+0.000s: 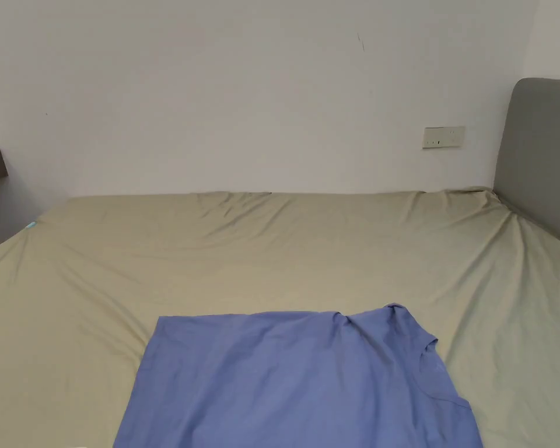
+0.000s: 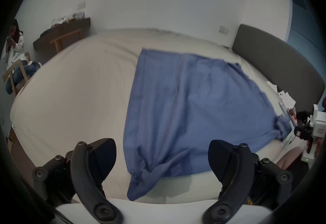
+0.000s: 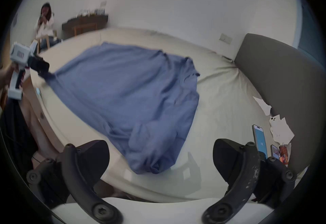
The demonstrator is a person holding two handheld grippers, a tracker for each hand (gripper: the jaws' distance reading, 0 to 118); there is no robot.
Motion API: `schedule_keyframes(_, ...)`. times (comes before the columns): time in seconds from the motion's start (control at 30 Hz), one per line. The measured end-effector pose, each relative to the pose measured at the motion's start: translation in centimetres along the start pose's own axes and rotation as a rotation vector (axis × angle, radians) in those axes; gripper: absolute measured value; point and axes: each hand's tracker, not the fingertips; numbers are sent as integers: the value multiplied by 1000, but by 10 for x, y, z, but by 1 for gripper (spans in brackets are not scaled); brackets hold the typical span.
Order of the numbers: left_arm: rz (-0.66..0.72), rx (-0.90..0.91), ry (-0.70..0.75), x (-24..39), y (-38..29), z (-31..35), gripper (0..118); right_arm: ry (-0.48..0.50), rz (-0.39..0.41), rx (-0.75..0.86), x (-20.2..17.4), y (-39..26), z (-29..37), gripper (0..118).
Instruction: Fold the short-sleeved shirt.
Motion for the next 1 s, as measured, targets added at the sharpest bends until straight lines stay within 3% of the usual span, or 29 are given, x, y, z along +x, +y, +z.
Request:
schedule_keyframes(0.13,20,233,4,22,-5,78,103,-34,-107,191,-7,-6,63,118)
schedule_keyframes(0.17,25,279,5,29,-13,98,94,-20,-140,217,-13,-12,77,118)
schedule_keyframes(0.23,74,350,28,39,-32,127,48,20,-185,216,-22,-22,98,107)
schedule_keyframes(0.27,108,359,44,43,-45,137,23,4,-188,222,-30,-28,106,90)
schedule_keyframes(0.3,111,347,43,46,-53,144,1,-19,-192,232,-37,-32,110,53)
schedule_keyframes(0.33,110,330,45,49,-63,150,0,-38,-207,235,-43,-39,114,16)
schedule_keyframes(0.37,110,295,47,51,-71,151,0,-27,-201,227,-45,-43,117,2)
schedule_keyframes(0.43,29,220,51,54,-82,150,0,83,-169,199,-49,-47,114,1)
schedule_keyframes(0.53,-74,124,95,53,-91,133,0,78,-74,164,-59,-44,109,1)
schedule_keyframes(0.57,-73,36,86,50,-91,122,0,79,-85,171,-61,-40,110,1)
schedule_keyframes(0.7,-49,-43,135,32,-71,80,0,126,-128,182,-64,-32,105,1)
schedule_keyframes(0.73,-66,-13,145,27,-66,69,9,130,-132,176,-65,-30,104,1)
schedule_keyframes(0.77,-96,-8,176,22,-60,56,32,137,-130,170,-66,-29,103,1)
schedule_keyframes(0.8,-97,-16,183,17,-55,44,78,142,-126,169,-67,-29,103,1)
schedule_keyframes(0.83,-100,-53,190,12,-50,30,104,146,-119,167,-68,-27,105,1)
schedule_keyframes(0.87,-117,-78,205,11,-47,21,114,148,-115,164,-69,-26,105,1)
schedule_keyframes(0.93,-197,-36,207,11,-46,3,106,151,-115,156,-69,-25,105,1)
schedule_keyframes(1.0,-252,-103,242,10,-46,-18,103,148,-124,150,-67,-25,107,1)
